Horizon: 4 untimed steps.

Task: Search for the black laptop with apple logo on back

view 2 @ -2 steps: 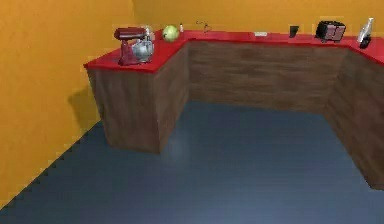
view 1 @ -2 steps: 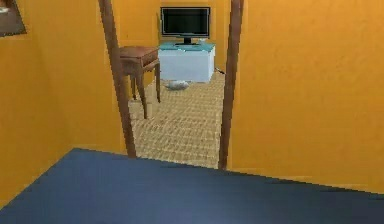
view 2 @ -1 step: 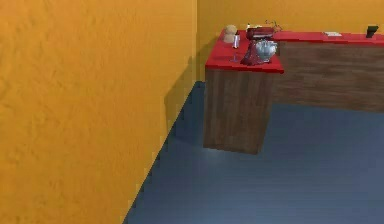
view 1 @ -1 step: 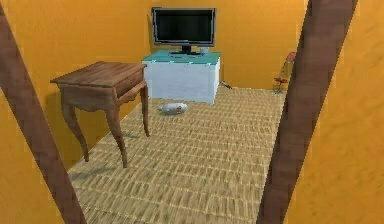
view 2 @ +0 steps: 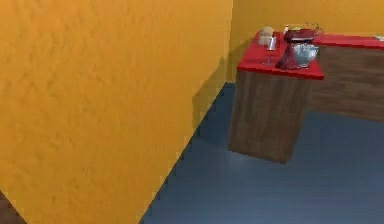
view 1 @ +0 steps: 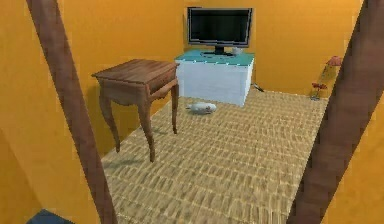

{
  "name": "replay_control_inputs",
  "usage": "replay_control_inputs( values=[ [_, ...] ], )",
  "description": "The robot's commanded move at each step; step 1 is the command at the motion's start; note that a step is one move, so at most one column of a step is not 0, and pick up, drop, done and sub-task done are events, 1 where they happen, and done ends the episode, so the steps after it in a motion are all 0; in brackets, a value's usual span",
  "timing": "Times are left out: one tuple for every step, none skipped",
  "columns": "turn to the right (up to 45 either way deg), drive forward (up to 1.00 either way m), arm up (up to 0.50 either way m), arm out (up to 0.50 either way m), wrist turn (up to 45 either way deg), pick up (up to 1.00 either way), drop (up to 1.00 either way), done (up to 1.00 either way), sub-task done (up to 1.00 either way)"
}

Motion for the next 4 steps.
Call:
replay_control_inputs(
  values=[
    [0.0,0.15,0.00,0.00,0.0,0.00,0.00,0.00,0.00],
    [9.0,0.00,0.00,0.00,0.0,0.00,0.00,0.00,0.00],
    [3.0,0.00,0.00,0.00,0.0,0.00,0.00,0.00,0.00],
    [0.0,0.70,0.00,0.00,0.0,0.00,0.00,0.00,0.00]
  ],
)
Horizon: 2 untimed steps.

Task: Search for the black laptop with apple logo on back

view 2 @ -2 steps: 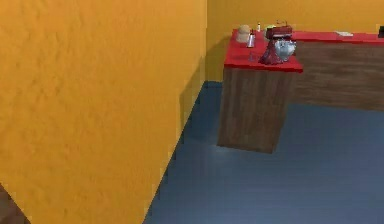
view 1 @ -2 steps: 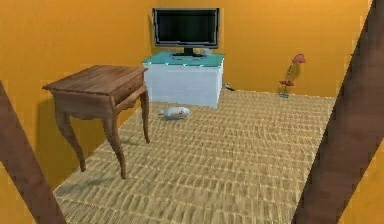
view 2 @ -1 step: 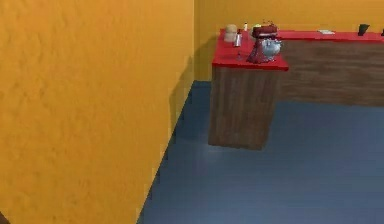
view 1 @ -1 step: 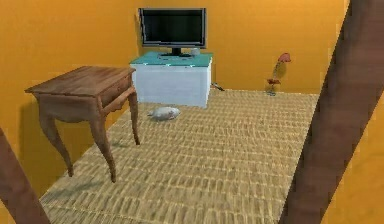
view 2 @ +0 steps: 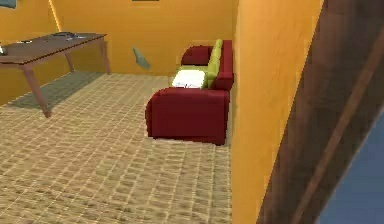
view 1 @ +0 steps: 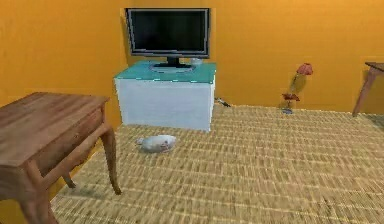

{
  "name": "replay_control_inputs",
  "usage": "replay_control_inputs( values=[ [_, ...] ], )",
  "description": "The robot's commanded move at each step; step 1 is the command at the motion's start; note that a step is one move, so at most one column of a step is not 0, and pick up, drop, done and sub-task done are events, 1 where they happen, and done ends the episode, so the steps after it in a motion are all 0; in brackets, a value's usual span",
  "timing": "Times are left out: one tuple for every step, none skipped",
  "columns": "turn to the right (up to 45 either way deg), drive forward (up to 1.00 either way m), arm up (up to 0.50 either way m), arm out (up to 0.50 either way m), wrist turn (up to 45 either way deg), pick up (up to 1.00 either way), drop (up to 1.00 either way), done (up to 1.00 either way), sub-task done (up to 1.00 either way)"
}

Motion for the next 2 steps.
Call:
replay_control_inputs(
  values=[
    [45.0,0.00,0.00,0.00,0.0,0.00,0.00,0.00,0.00],
    [24.0,0.00,0.00,0.00,0.0,0.00,0.00,0.00,0.00]
  ],
)
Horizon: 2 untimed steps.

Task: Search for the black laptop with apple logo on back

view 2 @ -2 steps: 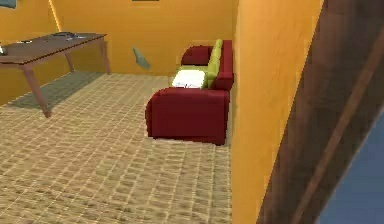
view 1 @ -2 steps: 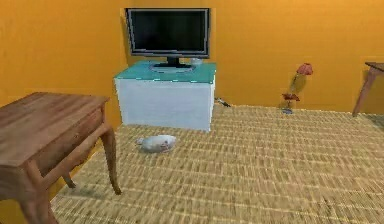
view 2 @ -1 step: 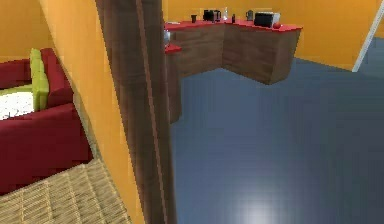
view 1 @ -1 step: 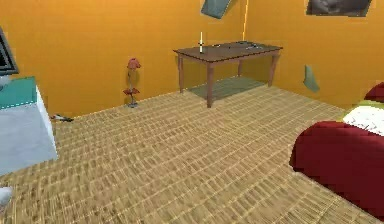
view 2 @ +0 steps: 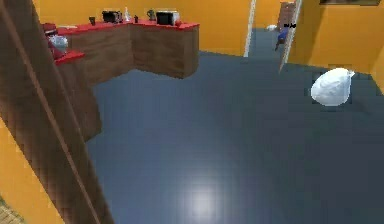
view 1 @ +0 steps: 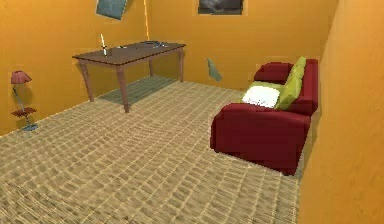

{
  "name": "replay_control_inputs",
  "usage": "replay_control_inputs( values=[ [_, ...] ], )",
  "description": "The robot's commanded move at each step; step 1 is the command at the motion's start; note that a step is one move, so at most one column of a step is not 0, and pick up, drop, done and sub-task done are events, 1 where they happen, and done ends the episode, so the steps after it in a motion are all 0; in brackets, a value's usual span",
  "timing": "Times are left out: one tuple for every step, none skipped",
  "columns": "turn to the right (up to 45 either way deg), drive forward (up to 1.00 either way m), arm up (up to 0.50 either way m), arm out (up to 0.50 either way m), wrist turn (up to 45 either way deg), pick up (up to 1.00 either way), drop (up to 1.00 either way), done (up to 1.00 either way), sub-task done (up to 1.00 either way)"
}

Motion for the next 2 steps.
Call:
replay_control_inputs(
  values=[
    [0.0,0.45,0.00,0.00,0.0,0.00,0.00,0.00,0.00],
    [33.0,0.00,0.00,0.00,0.0,0.00,0.00,0.00,0.00]
  ],
)
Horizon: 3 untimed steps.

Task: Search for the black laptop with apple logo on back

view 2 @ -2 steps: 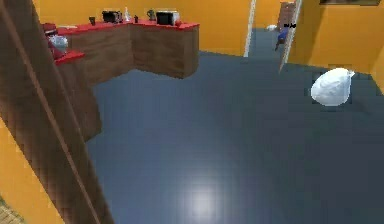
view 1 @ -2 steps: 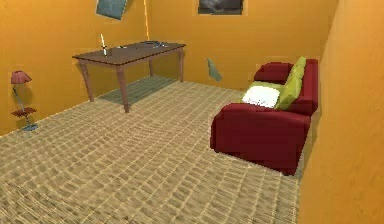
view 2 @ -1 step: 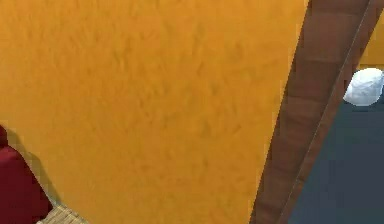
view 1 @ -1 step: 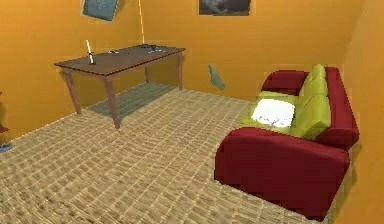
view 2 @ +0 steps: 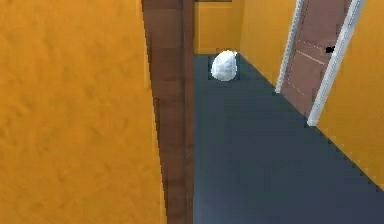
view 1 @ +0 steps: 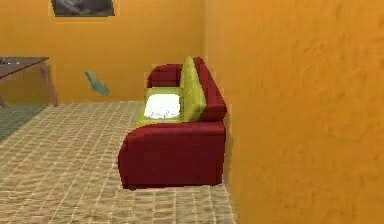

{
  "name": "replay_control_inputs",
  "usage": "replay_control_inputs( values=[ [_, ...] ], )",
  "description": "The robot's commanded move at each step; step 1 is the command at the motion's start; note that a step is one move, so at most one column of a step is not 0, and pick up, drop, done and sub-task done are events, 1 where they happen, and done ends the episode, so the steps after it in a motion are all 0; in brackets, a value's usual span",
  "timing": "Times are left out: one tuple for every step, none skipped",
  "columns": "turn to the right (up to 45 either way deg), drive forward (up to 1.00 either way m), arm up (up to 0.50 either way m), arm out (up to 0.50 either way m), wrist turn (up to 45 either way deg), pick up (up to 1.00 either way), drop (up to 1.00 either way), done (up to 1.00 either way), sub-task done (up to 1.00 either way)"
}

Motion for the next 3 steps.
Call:
replay_control_inputs(
  values=[
    [0.0,0.90,0.00,0.00,0.0,0.00,0.00,0.00,0.00],
    [-27.0,0.00,0.00,0.00,0.0,0.00,0.00,0.00,0.00],
    [0.0,0.00,0.00,0.00,0.0,0.00,0.00,1.00,0.00]
  ],
)
